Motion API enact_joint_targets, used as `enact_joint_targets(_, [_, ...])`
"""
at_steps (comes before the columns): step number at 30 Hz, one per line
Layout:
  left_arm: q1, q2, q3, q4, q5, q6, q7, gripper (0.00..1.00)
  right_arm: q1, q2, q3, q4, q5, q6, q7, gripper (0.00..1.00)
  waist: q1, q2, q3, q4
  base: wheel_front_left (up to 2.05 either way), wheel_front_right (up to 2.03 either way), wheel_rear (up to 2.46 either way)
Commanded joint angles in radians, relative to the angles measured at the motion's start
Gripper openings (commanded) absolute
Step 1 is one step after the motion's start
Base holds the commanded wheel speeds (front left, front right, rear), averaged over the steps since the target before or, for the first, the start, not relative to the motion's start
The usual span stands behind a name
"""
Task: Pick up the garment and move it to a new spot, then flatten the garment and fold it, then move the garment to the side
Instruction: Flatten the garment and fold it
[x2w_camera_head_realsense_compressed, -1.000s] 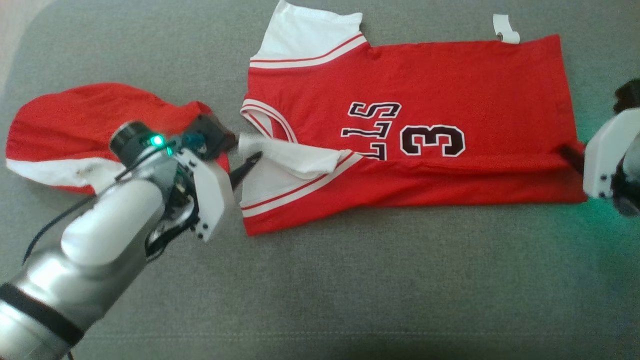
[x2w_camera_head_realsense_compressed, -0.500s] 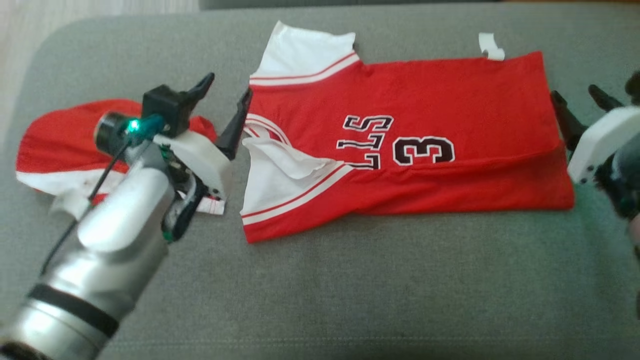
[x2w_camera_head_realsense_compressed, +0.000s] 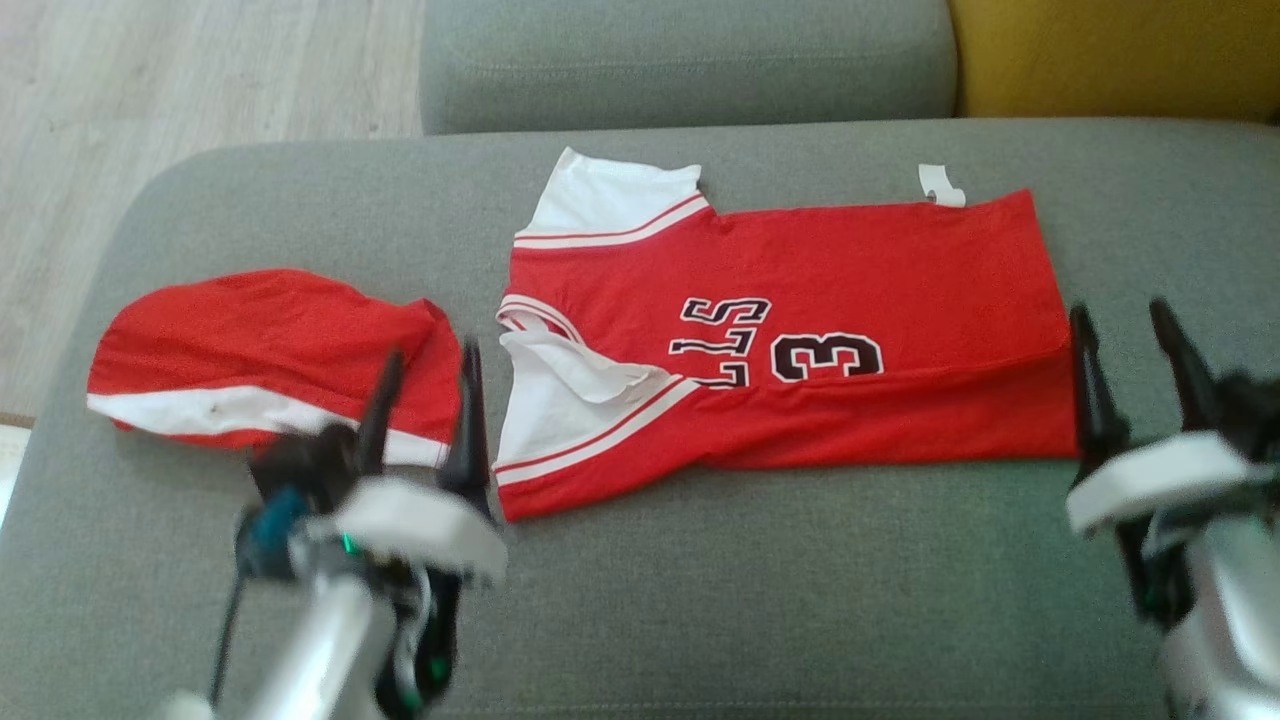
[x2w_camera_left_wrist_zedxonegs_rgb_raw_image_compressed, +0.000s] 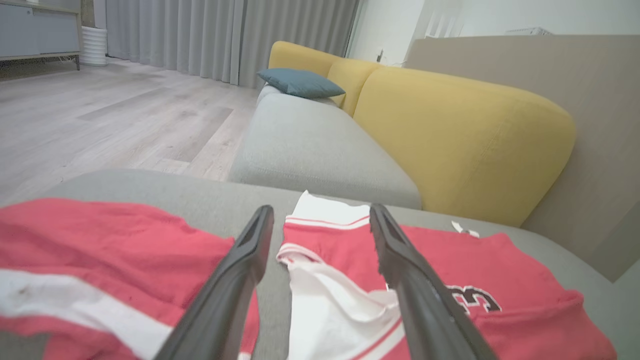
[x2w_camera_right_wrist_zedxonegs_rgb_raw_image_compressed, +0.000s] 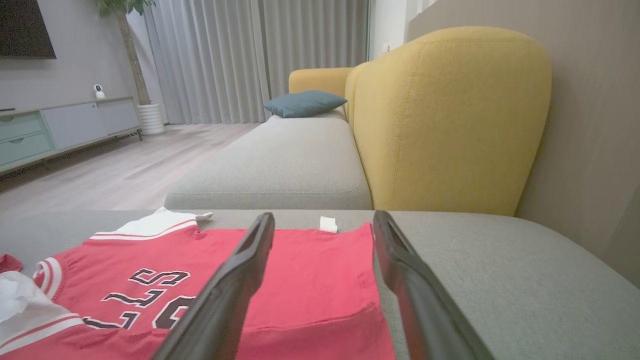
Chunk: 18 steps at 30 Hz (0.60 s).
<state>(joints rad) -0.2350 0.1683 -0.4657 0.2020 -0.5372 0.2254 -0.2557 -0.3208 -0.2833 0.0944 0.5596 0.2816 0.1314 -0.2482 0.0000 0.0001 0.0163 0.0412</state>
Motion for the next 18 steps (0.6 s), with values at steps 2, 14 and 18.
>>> enact_joint_targets(2, [0.005,-0.014,0.059,-0.032,0.037,-0.009,-0.006,1.00,0.055,0.039,-0.039,-0.104,-0.063,-0.001,-0.013,1.00,0.0000,-0.0001,-0.010,-0.003,0.00,0.00,0.00])
enact_joint_targets(14, [0.031,-0.078,0.056,0.215,0.126,-0.077,0.004,1.00,0.197,0.159,-0.141,-0.319,-0.216,-0.001,0.020,1.00,0.0000,-0.0001,0.024,-0.036,0.00,0.00,0.00])
enact_joint_targets(18, [-0.025,-0.086,0.039,0.337,0.129,-0.073,0.048,1.00,0.190,0.154,-0.139,-0.349,-0.221,-0.001,0.038,1.00,0.0000,-0.0001,0.051,-0.053,0.00,0.00,0.00])
